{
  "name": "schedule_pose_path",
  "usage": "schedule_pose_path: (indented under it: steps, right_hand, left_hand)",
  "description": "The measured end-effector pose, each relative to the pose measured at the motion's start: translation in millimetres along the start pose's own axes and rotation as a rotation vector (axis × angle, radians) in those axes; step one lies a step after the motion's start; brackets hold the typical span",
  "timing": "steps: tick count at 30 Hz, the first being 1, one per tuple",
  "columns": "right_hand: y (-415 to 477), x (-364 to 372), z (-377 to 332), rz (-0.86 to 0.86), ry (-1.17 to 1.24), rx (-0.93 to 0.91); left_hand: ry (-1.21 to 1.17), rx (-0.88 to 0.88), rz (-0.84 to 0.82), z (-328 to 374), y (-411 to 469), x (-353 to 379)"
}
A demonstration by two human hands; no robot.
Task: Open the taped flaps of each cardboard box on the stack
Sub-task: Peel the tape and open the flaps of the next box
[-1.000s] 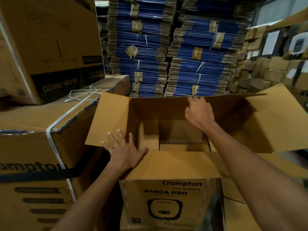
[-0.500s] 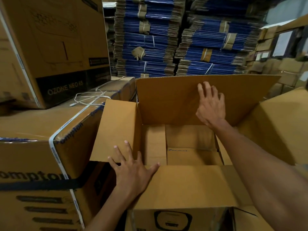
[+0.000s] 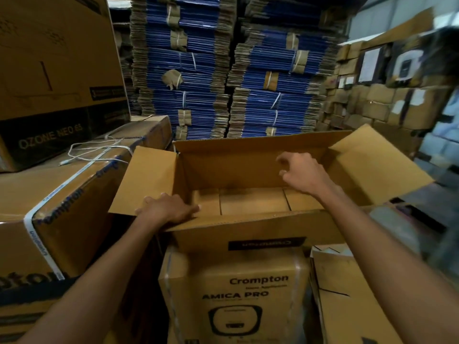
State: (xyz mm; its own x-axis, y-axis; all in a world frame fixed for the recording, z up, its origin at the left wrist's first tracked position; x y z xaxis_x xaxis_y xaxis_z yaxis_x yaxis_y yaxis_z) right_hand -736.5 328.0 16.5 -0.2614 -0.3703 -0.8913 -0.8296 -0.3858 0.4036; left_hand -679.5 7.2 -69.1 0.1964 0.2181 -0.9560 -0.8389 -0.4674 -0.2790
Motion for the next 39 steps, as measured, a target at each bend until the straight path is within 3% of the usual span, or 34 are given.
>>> schedule_pose_path:
  steps: [4, 8, 11, 15, 16, 19, 23, 26, 29, 32, 36, 39]
  right_hand:
    - [-54.9, -20.6, 21.4, 0.177, 0.062, 0.05]
    - [-111.5, -30.4, 48.3, 0.583, 0.115, 0.045]
    - [-139.8, -16.7, 73.9, 0.779, 0.264, 0.111]
    - [-170.0, 16.3, 103.4, 0.998, 0.43, 0.32]
    - [-172.8, 28.6, 112.0, 0.98, 0.473, 0.411]
    - [-169.9, 78.0, 143.0, 0.7, 0.668, 0.661]
    - [-163.0, 111.0, 174.4, 0.477, 0.722, 0.773]
    - [-151.4, 127.0, 204.9, 0.373, 0.806, 0.871]
    - [-137.0, 142.8, 230.7, 0.247, 0.896, 0.908]
    - [-126.7, 160.0, 242.8, 0.128, 0.913, 0.871]
    - [-130.4, 180.9, 249.7, 0.119, 0.958, 0.879]
    - [-135.5, 174.6, 242.4, 0.174, 0.952, 0.83]
  left_hand:
    - [-0.315, 0.121, 0.029, -4.0, -14.0, -29.7]
    - [-0.787, 0.28, 0.182, -25.8, -34.8, -45.9]
    - [-1.178, 0.392, 0.251, -38.4, -52.3, -36.4]
    - [-1.38, 0.313, 0.346, -47.6, -50.4, 5.3]
    - [-1.423, 0.305, 0.346, -47.1, -48.3, 15.4]
    - [-1.513, 0.272, 0.284, -38.9, -34.7, 40.4]
    - [-1.479, 0.105, 0.286, -31.9, -10.5, 68.8]
    - [-1.361, -0.073, 0.082, -26.4, 17.7, 105.6]
    - [-1.227, -0.112, -0.102, -16.5, 41.5, 137.6]
    - [-1.16, -0.121, -0.13, -7.7, 59.5, 157.8]
    - [-1.135, -0.115, -0.188, -7.5, 78.1, 176.3]
    - [-1.219, -0.095, -0.139, -8.3, 70.8, 167.0]
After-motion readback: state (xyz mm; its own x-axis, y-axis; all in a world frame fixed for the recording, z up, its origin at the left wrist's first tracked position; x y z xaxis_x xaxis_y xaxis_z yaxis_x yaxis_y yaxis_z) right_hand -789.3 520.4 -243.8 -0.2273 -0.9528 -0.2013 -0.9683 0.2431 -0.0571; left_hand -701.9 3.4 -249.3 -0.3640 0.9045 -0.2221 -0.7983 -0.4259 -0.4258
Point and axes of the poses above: each hand's wrist, its own y-axis towards the middle knuckle, its own x-axis out of the palm, z = x × y, the point moved 6 cm from there along y, towards the middle knuckle, and after that the axes turned 9 degrees about -x, right-handed, at the moved point
